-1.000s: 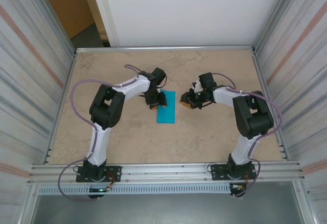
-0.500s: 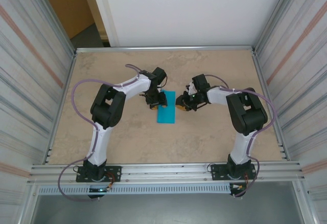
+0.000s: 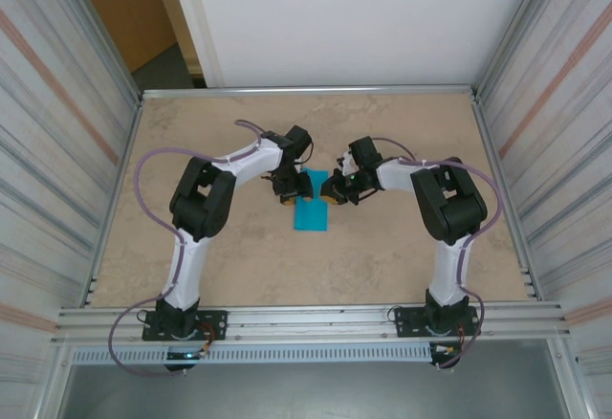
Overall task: Fold a paper plane with a square sheet of paper (pick it up from the middle)
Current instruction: Hold the square sheet of paper at the center of the table.
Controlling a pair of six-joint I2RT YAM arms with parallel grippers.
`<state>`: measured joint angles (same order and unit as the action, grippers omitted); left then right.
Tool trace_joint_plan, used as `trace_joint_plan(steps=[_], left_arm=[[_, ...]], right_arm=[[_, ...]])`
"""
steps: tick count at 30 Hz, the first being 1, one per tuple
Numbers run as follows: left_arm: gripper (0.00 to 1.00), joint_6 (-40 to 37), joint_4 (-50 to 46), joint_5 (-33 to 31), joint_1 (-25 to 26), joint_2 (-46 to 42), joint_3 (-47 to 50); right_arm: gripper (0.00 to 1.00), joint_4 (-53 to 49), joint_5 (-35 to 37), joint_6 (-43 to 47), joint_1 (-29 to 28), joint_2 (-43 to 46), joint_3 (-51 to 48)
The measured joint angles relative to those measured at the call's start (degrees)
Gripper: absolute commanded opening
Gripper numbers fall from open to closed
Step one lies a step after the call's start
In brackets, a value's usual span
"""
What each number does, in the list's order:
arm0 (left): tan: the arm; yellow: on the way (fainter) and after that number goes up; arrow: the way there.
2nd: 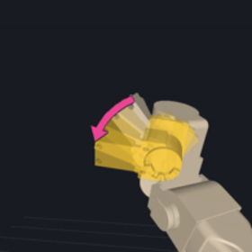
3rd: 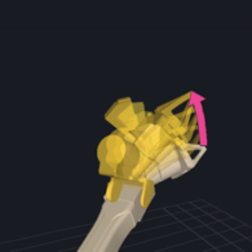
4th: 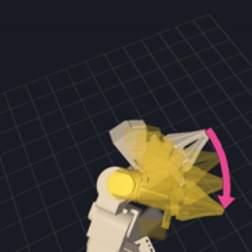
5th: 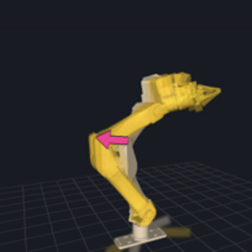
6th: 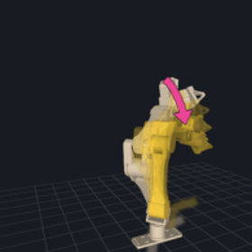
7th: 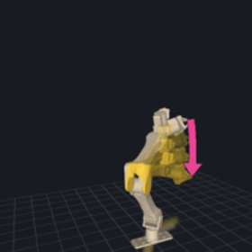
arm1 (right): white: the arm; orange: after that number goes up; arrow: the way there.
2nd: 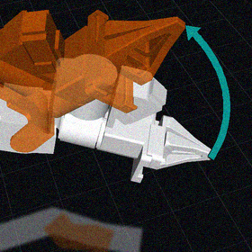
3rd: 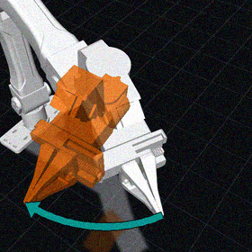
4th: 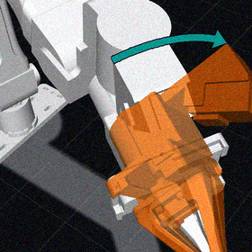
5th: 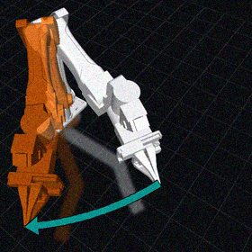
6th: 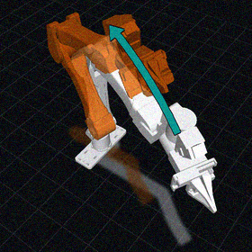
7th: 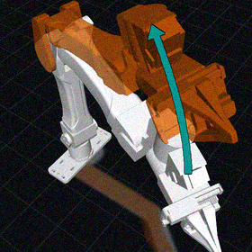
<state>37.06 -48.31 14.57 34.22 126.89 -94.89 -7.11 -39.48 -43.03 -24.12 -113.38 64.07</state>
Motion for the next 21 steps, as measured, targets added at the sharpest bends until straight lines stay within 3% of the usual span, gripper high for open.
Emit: trace_joint_plan(steps=[13, 21], left_arm=[[0.38, -0.35, 0.11, -0.09, 0.00, -0.92, 0.02], [0.42, -0.76, 0.76, -0.33, 0.31, -2.43, 0.20]], right_arm=[[0.11, -2.45, 2.19, 2.58, -0.20, -1.11, 0.33], [0.09, -7.67, 5.29, 4.31, -1.42, -1.90, 3.30]])
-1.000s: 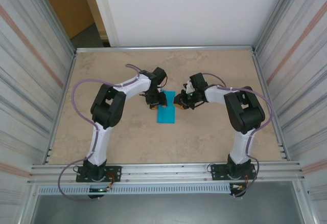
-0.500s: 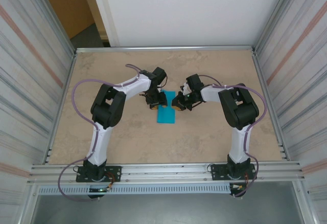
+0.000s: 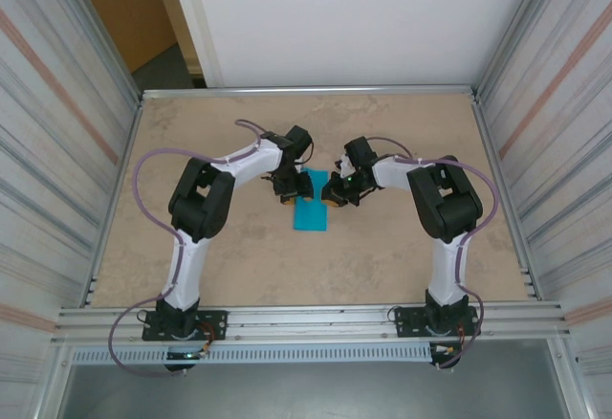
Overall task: Fold a paper plane with a square sheet of paper (pick it up from the middle)
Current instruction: Hold the square sheet of paper at the center of the table, then first fold the square sheet of paper in half at the center of the table.
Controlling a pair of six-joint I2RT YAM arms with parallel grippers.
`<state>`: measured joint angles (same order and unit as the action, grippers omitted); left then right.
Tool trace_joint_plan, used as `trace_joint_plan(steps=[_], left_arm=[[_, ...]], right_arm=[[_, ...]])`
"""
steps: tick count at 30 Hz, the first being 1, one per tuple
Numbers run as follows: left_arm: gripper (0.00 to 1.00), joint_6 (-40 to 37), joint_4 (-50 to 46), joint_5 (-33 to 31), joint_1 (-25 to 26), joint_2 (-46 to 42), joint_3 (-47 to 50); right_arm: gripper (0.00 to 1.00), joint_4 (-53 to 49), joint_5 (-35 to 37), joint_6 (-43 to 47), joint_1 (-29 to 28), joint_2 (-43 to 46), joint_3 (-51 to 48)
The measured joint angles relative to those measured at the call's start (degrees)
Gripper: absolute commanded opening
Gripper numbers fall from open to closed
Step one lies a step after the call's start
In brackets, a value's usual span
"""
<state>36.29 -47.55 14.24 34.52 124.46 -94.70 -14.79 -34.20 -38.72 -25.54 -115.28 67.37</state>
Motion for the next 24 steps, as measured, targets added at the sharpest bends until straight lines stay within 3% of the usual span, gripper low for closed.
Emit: trace_joint_plan(steps=[8, 11, 16, 21, 24], left_arm=[[0.49, -0.07, 1.36, -2.43, -0.46, -5.11, 3.15], [0.47, -0.33, 2.05, -2.67, -1.22, -10.25, 4.55], [0.28, -0.59, 9.33, 3.63, -2.01, -16.09, 6.84], [0.13, 0.00, 15.37, 11.06, -1.88, -14.03, 10.27], [0.09, -0.11, 16.48, 13.44, -1.90, -11.61, 11.21]], right_arm=[[0.09, -4.17, 2.38, 0.28, -0.94, -0.94, 2.93], [0.09, -4.37, 2.71, 0.42, -1.07, -0.94, 3.02], [0.07, -4.44, 2.69, 0.44, -1.07, -0.94, 3.06], [0.06, -4.90, 2.47, 0.46, -1.07, -1.27, 3.58], [0.06, -5.01, 2.47, 0.50, -1.07, -1.31, 3.65]])
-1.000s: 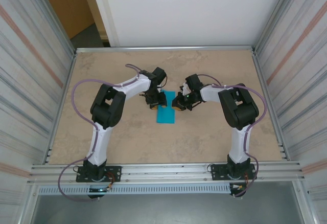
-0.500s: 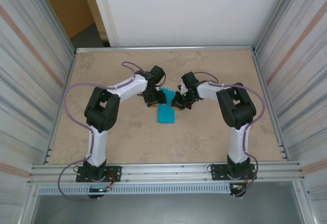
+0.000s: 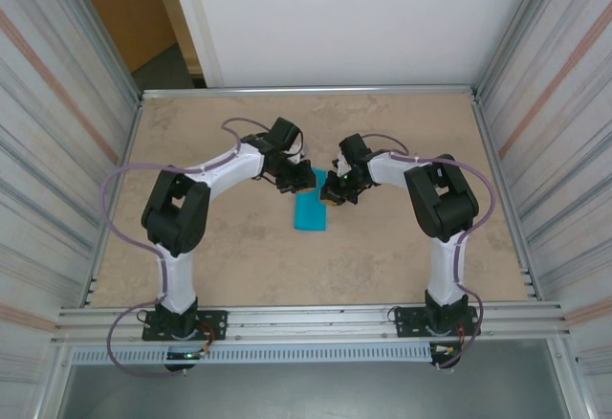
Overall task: Fold a paper plane with a square sheet of paper (pick it up from the middle)
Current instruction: First fold the square sheet of paper in half at the center of the table.
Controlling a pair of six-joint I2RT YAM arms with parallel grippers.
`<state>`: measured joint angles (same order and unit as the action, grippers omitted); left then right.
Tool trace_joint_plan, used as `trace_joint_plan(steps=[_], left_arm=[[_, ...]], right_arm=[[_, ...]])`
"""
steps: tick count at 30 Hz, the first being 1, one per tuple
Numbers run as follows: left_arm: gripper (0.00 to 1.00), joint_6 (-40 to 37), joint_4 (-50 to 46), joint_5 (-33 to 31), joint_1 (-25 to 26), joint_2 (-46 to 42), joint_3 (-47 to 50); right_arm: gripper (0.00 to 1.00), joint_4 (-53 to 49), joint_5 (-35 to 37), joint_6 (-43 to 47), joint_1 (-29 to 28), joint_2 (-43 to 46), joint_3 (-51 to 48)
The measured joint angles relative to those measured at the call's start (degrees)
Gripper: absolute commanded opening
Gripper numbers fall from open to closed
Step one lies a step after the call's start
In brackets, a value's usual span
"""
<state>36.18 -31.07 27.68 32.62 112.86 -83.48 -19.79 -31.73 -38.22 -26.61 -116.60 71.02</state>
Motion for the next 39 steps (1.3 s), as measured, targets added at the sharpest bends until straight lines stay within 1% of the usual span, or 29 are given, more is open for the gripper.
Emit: trace_joint_plan(steps=[8, 15, 21, 25, 30, 35, 39], left_arm=[[0.02, -0.70, 0.96, 3.89, 0.00, 4.81, 0.57], [0.01, -2.21, 0.94, 4.48, 0.00, 6.88, 0.50], [0.00, -4.96, 1.53, 4.61, -0.81, 8.13, 1.79], [0.00, -6.23, 6.75, 8.41, -2.99, 7.17, 6.05], [0.00, -6.67, 11.63, 11.17, -7.56, 3.69, 13.31], [0.00, -7.17, 11.08, 10.14, -12.61, -0.22, 17.94], [0.01, -7.30, 10.19, 9.16, -14.23, -2.43, 18.47]], right_arm=[[0.05, -0.24, 0.02, 0.22, 0.00, -0.07, 0.13], [0.05, -0.92, 0.04, 0.35, -0.02, -0.35, 0.48], [0.05, -1.53, 0.20, 0.37, -0.02, -0.79, 0.81], [0.05, -1.70, 0.17, 0.37, -0.11, -1.16, 1.05], [0.05, -1.66, 0.22, 0.66, -0.39, -1.49, 1.27], [0.05, -2.16, 0.24, 1.42, -0.39, -1.68, 1.64], [0.05, -2.36, 0.26, 1.44, -0.39, -1.73, 1.79]])
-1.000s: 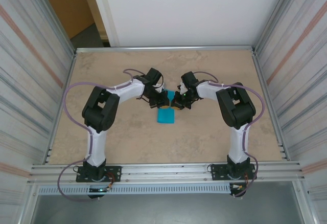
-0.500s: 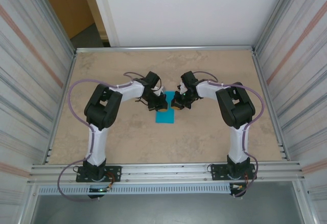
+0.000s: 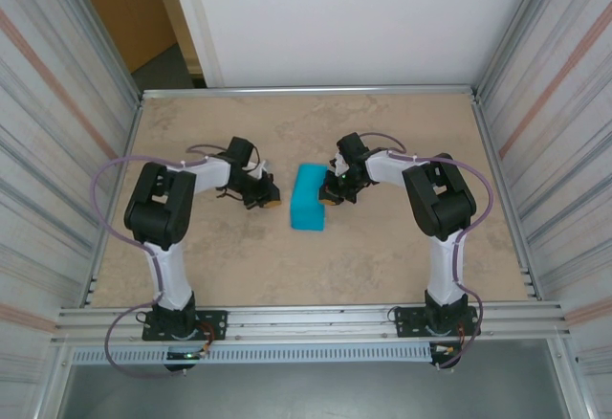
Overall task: Fold a paper plane with a square sheet of paper (pick it up from the middle)
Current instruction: First fold the square sheet of paper in half at the center of the table.
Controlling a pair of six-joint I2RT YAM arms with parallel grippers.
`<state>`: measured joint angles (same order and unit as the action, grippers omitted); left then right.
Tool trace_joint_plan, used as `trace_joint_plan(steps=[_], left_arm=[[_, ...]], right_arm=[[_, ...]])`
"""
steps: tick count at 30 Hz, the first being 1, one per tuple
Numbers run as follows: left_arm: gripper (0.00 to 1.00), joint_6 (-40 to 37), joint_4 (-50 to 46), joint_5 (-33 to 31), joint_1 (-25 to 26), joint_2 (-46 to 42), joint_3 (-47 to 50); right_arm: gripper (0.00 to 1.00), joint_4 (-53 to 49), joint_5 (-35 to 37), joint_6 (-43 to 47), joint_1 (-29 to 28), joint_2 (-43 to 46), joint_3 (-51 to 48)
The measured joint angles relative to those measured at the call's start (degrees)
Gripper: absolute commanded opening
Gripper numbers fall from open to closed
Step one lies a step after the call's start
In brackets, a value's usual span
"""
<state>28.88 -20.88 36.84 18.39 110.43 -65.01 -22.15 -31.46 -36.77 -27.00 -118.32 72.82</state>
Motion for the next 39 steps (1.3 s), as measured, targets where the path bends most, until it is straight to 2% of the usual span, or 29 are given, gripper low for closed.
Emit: trace_joint_plan(steps=[6, 10, 13, 20, 26, 29, 34, 39], left_arm=[[0.01, 3.06, 4.76, 2.16, 4.92, 0.04, -2.91], [0.01, 5.33, 8.44, 3.21, 8.37, 4.81, -7.67], [0.00, 6.05, 9.31, 3.19, 8.61, 8.41, -9.29], [0.00, 3.32, 8.57, 5.07, 4.17, 10.73, -9.01], [0.00, 1.29, 7.26, 4.66, -3.50, 7.02, -4.48], [0.00, 1.38, 6.88, 3.61, -4.72, 5.27, -3.85], [0.00, 3.48, 9.49, 3.76, 0.87, 3.04, -4.26], [0.00, 5.09, 10.54, 4.15, 6.71, 6.05, -8.85]], right_arm=[[0.05, -0.22, 0.00, 0.00, -0.02, -0.11, 0.13], [0.05, -0.31, 0.00, 0.02, -0.02, -0.11, 0.20], [0.05, -0.37, 0.02, 0.39, -0.02, -0.13, 0.22], [0.05, -0.39, 0.13, 1.46, 0.00, -0.13, 0.22], [0.05, -0.42, 0.17, 1.49, -0.02, -0.09, 0.22], [0.05, -0.42, 0.17, 1.51, -0.02, -0.09, 0.22], [0.05, -0.42, 0.17, 1.51, 0.00, -0.09, 0.22], [0.05, -0.42, 0.20, 1.53, 0.00, -0.09, 0.22]])
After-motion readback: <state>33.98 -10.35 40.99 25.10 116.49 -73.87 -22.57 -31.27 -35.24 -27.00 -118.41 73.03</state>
